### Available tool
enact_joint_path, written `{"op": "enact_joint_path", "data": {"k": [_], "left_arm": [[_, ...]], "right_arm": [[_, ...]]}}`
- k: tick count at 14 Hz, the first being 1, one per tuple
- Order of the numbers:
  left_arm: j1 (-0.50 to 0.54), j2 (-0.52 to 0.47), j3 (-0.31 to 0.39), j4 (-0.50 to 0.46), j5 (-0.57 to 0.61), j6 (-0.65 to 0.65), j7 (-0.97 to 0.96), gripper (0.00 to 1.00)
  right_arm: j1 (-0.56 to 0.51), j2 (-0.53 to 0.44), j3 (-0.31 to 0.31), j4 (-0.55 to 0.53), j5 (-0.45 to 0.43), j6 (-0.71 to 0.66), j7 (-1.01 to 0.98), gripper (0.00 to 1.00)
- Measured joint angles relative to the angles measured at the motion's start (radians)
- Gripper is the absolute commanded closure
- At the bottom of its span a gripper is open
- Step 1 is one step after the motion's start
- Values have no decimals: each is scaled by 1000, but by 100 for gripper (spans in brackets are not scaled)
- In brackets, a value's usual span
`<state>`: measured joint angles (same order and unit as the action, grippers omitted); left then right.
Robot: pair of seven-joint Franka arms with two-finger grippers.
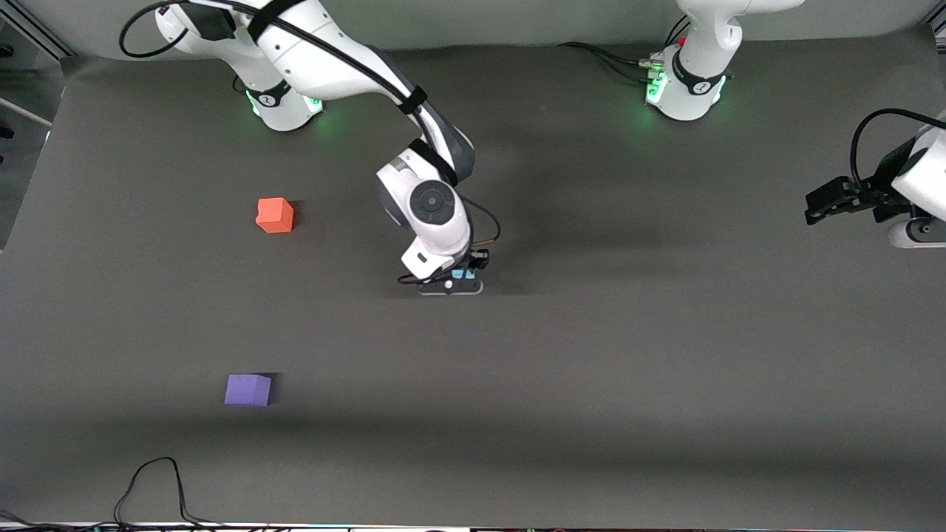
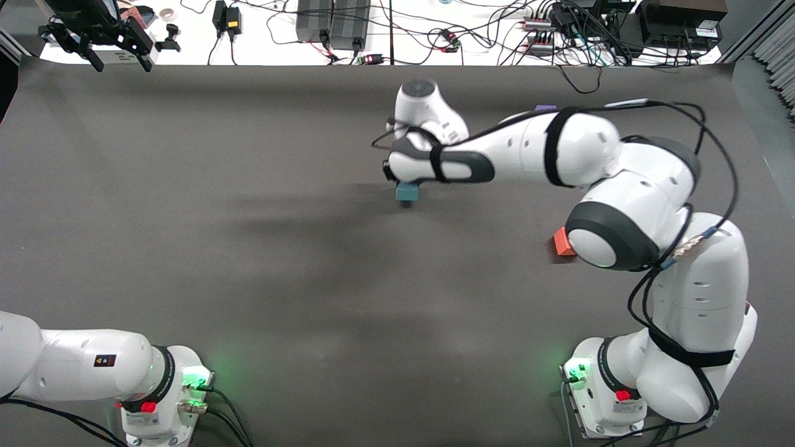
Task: Place blue block between orange and purple blocks
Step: 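Carry the light-blue cube with the right gripper toward the orange cube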
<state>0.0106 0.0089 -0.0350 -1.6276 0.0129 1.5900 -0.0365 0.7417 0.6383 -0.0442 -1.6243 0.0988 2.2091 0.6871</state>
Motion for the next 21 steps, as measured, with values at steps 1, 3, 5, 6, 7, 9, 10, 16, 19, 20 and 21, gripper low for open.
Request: {"op": "enact_joint_path", "data": {"k": [1, 3, 5, 6, 7, 9, 10, 16, 19, 20, 21], "left_arm": [[0, 0, 0, 0, 0, 0, 0, 0], [0, 0, 0, 0, 0, 0, 0, 0], [-1, 0, 0, 0, 0, 0, 0, 0], [-1, 1, 0, 0, 0, 0, 0, 0], [-1, 1, 0, 0, 0, 0, 0, 0], [-1, 1, 0, 0, 0, 0, 0, 0], [-1, 1, 0, 0, 0, 0, 0, 0], [-1, 3, 1, 0, 0, 0, 2, 0], [-1, 4, 1, 0, -1, 0, 2, 0], [-1, 4, 1, 0, -1, 1, 3, 0], [-1, 4, 1, 0, -1, 1, 3, 0]], "right_arm": [[-24, -38, 0, 16, 0, -76, -19, 98], [-57, -137, -2, 45, 0, -221, -42, 98], [-62, -237, -22, 83, 0, -352, -43, 98], [-62, -276, -35, 116, 0, -426, -43, 98], [-63, -304, -46, 160, 0, -507, -47, 98], [-81, -332, -58, 249, 0, -658, -98, 98], [-88, -341, -64, 272, 0, -702, -130, 98], [-97, -404, -273, 198, -5, -767, -508, 98], [-106, -471, -410, 104, -64, -772, -712, 98], [-106, -491, -444, 77, -82, -771, -766, 100], [-106, -507, -477, 56, -88, -770, -815, 100]]}}
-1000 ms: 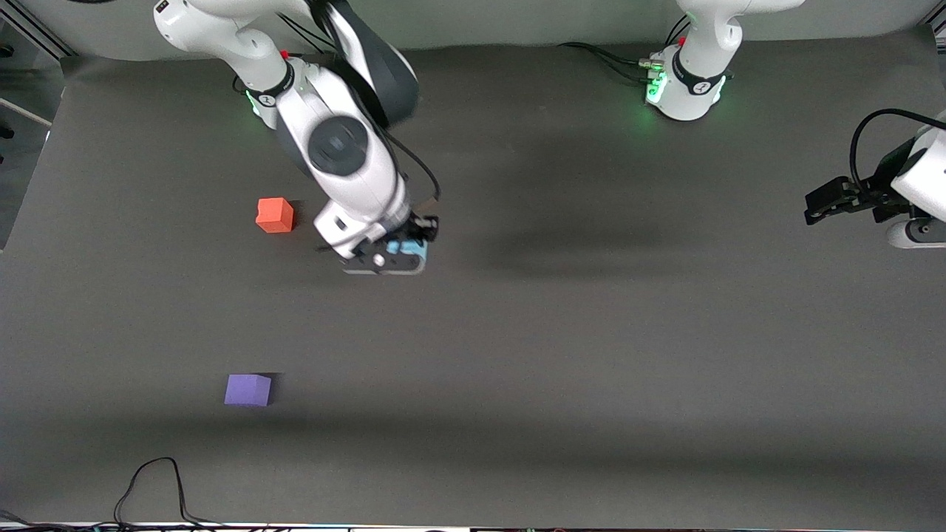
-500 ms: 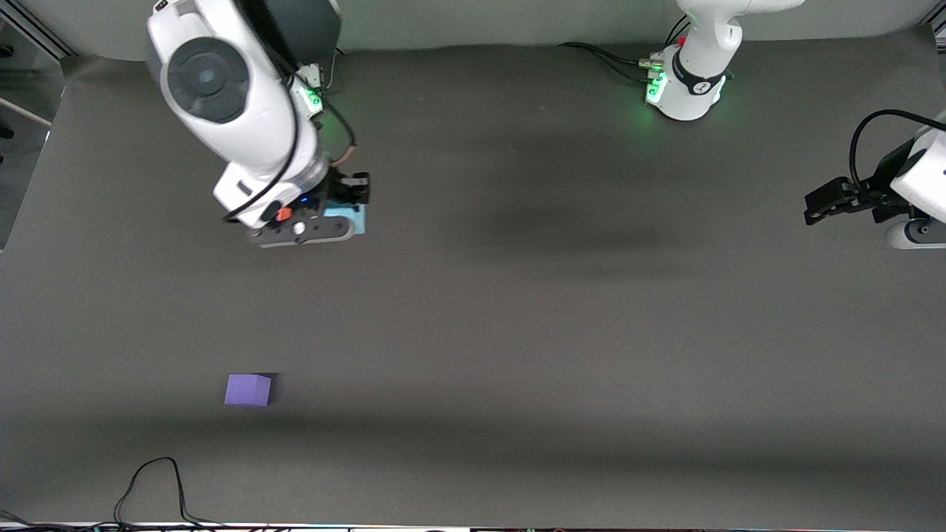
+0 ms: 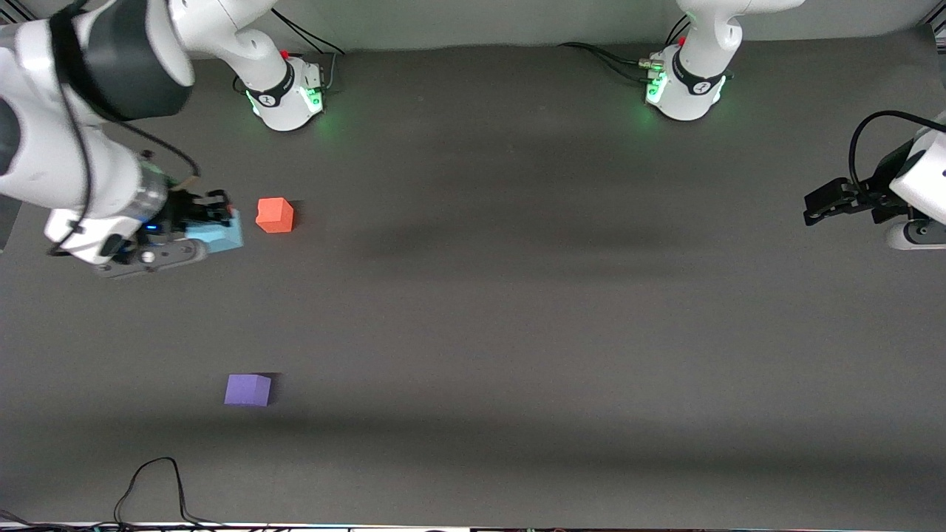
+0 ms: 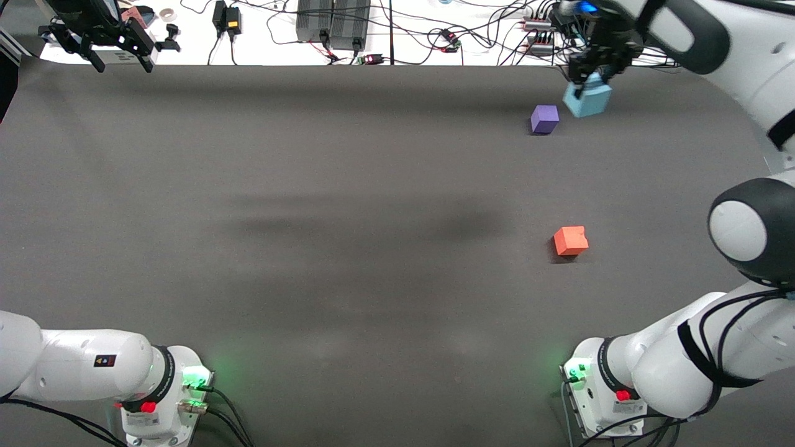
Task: Place blue block between orange and purple blocks
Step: 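Carry the light-blue cube with the right gripper toward the orange cube, then lower the cube between the orange and purple cubes, open the right gripper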
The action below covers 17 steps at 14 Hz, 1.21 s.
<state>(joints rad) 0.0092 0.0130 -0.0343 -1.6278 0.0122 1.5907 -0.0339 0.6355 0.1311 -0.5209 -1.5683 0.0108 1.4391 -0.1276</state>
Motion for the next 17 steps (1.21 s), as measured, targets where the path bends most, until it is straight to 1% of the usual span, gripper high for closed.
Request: {"op": "enact_joint_path", "data": {"k": [2, 4, 6, 7, 9, 13, 14, 15, 17], "left_arm": [[0, 0, 0, 0, 0, 1, 1, 0], [-1, 1, 0, 0, 0, 2, 1, 0], [-2, 2, 0, 0, 0, 6, 1, 0], [-3, 2, 0, 0, 0, 8, 1, 0], [-3, 2, 0, 0, 0, 10, 1, 0], [-4, 2, 0, 0, 0, 11, 1, 0], [-4, 2, 0, 0, 0, 11, 1, 0], [-4, 2, 0, 0, 0, 11, 1, 0], [-4, 2, 0, 0, 0, 12, 2, 0]], "right_arm": [[0, -21, -48, -30, -2, 4, -71, 100], [2, -25, -50, -48, -2, 21, -77, 100], [7, -25, -49, -102, -2, 102, -77, 100], [8, -26, -48, -147, -2, 167, -77, 100], [8, -26, -48, -274, -2, 338, -77, 100], [8, 3, -47, -584, -2, 784, -77, 99], [8, 30, -46, -631, -2, 862, -77, 99], [8, 64, -45, -655, 3, 920, -77, 99], [8, 133, -44, -668, 27, 1013, -77, 96]]}}
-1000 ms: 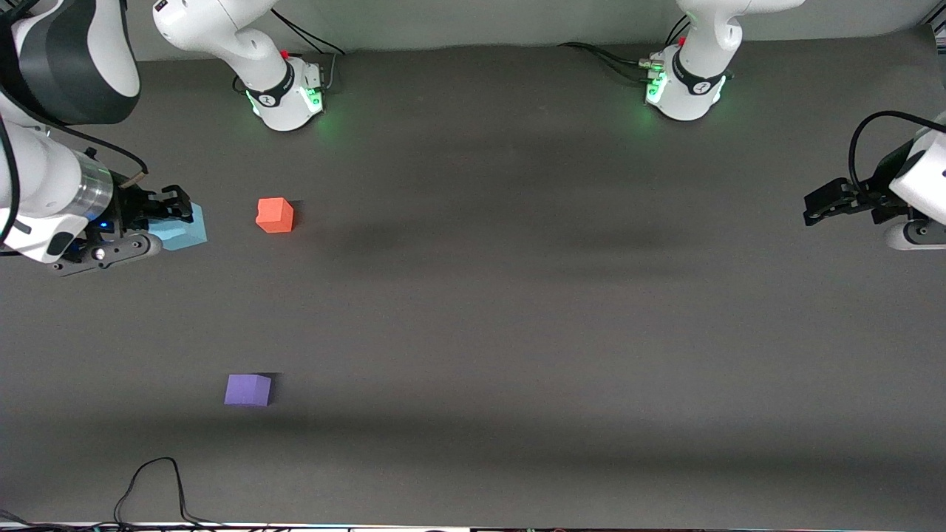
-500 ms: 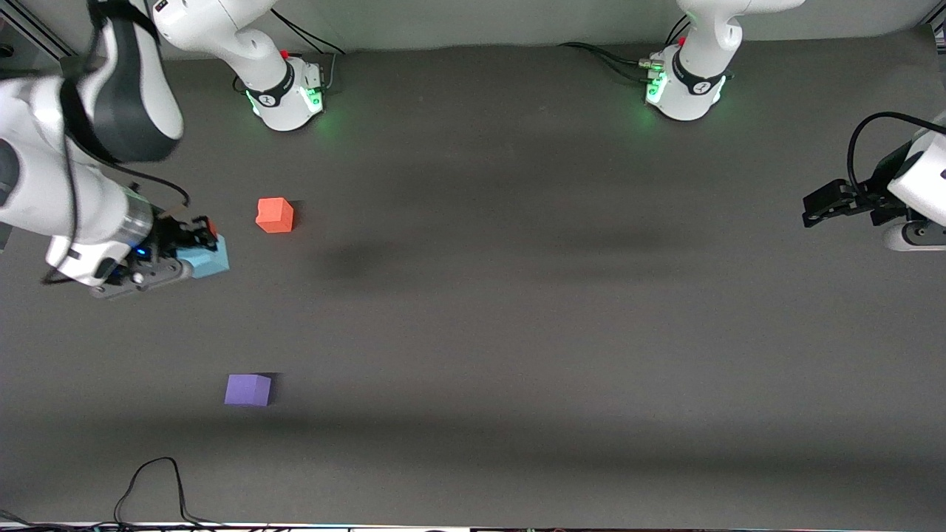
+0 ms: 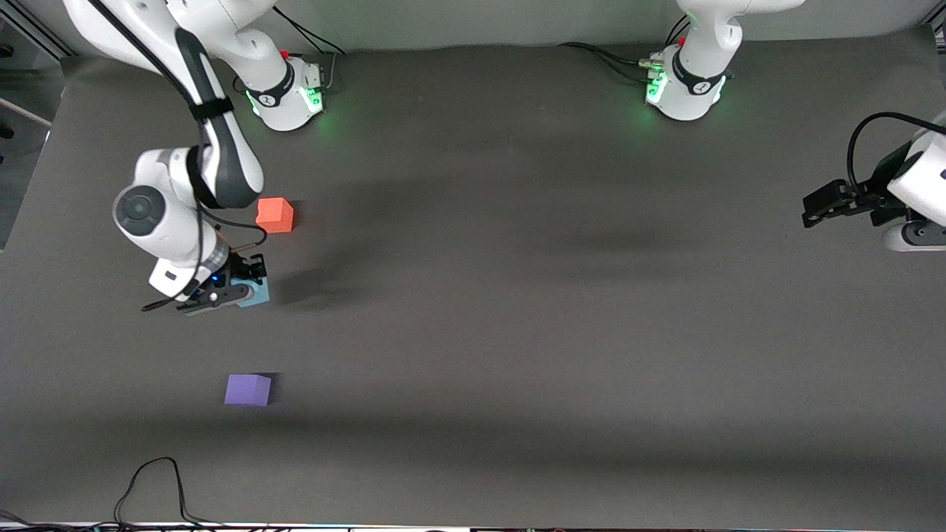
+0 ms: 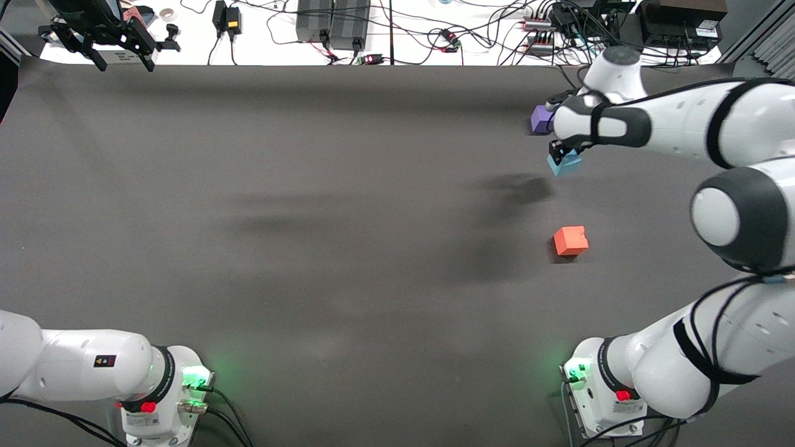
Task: Place blue block between orange and purple blocks
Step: 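Lower the cube between the orange and purple cubes, open the right gripper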
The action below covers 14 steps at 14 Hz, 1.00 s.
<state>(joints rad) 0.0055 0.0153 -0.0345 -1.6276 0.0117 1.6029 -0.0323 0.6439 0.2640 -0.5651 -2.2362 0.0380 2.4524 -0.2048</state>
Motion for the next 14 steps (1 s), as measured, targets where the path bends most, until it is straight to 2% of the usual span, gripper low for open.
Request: {"op": "enact_joint_path", "data": {"k": [1, 3, 4, 5, 7, 8, 9, 14], "left_arm": [[0, 0, 0, 0, 0, 1, 0, 0], [0, 0, 0, 0, 0, 5, 0, 0], [0, 0, 0, 0, 0, 7, 0, 0], [0, 0, 0, 0, 0, 9, 0, 0], [0, 0, 0, 0, 0, 12, 0, 0], [0, 0, 0, 0, 0, 13, 0, 0], [0, 0, 0, 0, 0, 14, 0, 0], [0, 0, 0, 0, 0, 15, 0, 0]], "right_arm": [[0, 30, 0, 0, 5, 38, 0, 96], [0, 82, 1, 0, 15, 97, 0, 87], [0, 99, 3, 0, 37, 109, 0, 87], [0, 112, 6, 0, 66, 123, 0, 82], [1, 134, 13, 1, 106, 163, -1, 58], [1, 148, 17, 1, 128, 187, -3, 23], [1, 161, 22, 1, 145, 203, -8, 0], [4, 165, 26, 12, 161, 178, -20, 0]]}}
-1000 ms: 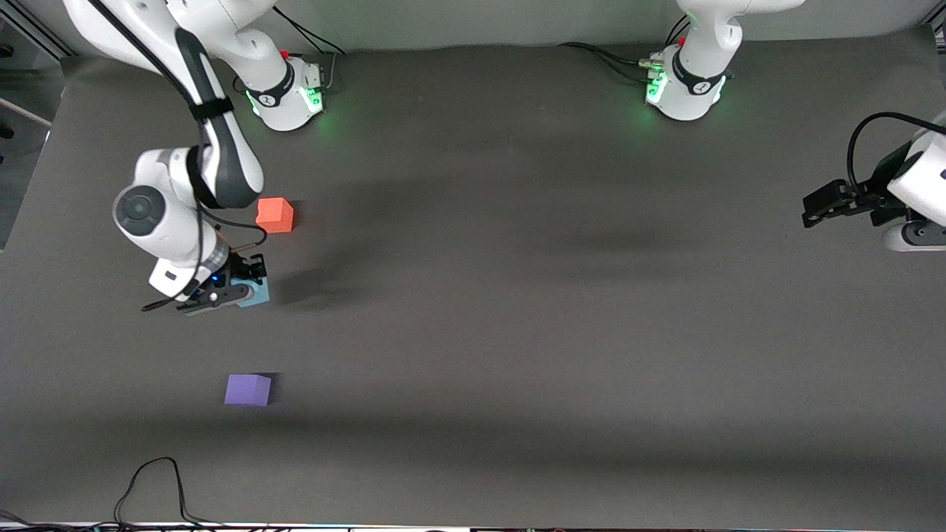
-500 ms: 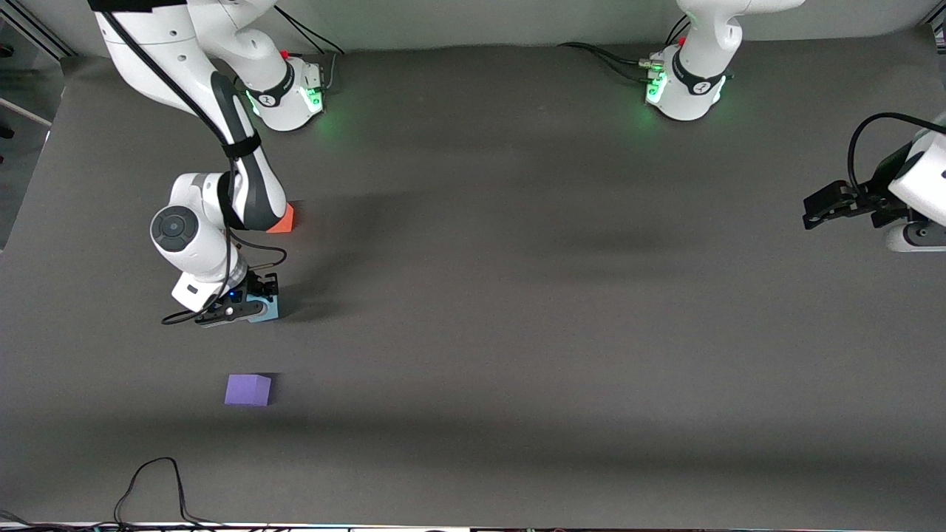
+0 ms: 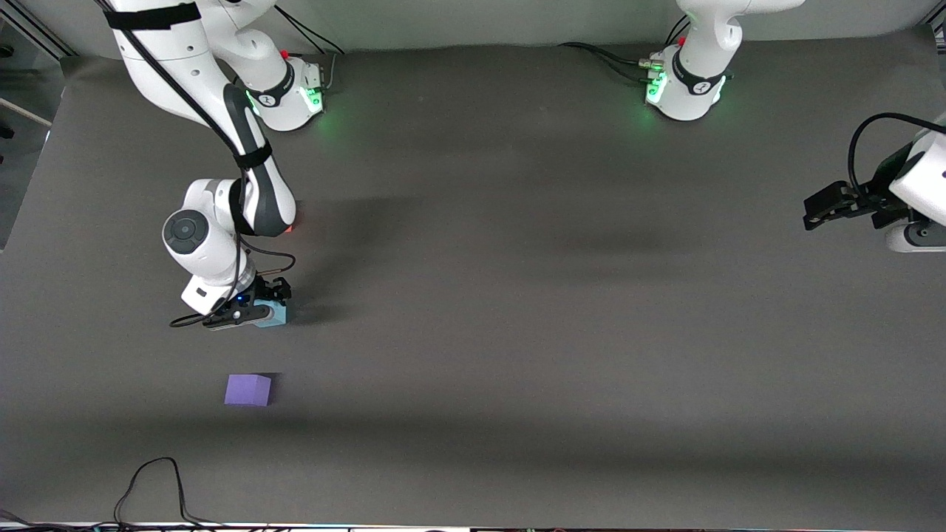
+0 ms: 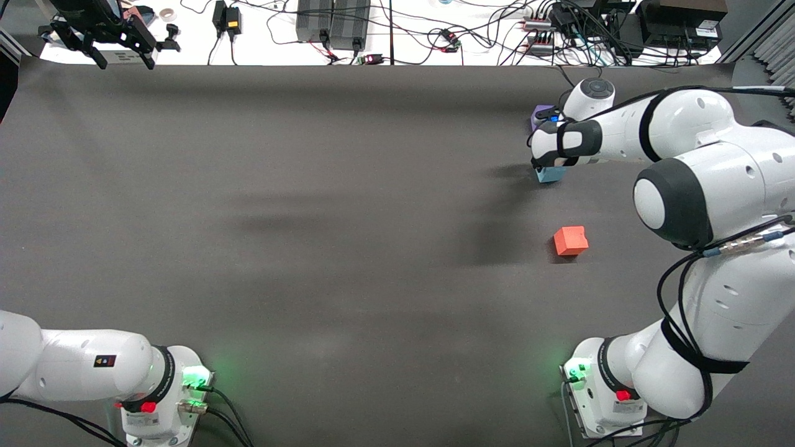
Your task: Place blue block between orange and purple blocks
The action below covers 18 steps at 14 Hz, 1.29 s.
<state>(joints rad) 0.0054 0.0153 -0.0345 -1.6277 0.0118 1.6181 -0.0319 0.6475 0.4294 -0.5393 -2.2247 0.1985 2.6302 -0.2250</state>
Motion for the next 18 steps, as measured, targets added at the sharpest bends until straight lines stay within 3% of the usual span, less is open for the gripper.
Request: {"op": "enact_joint_path", "data": {"k": [4, 8, 15, 18], "left_arm": [[0, 0, 0, 0, 0, 0, 0, 0], [0, 0, 0, 0, 0, 0, 0, 0], [0, 0, 0, 0, 0, 1, 0, 0], [0, 0, 0, 0, 0, 4, 1, 0]], "right_arm": [[0, -98, -9, 34, 3, -160, -47, 0], [0, -225, -18, 136, 3, -439, -52, 0], [15, -329, -20, 532, 4, -1007, 80, 0], [73, -334, -20, 681, -18, -1136, 155, 0]]}}
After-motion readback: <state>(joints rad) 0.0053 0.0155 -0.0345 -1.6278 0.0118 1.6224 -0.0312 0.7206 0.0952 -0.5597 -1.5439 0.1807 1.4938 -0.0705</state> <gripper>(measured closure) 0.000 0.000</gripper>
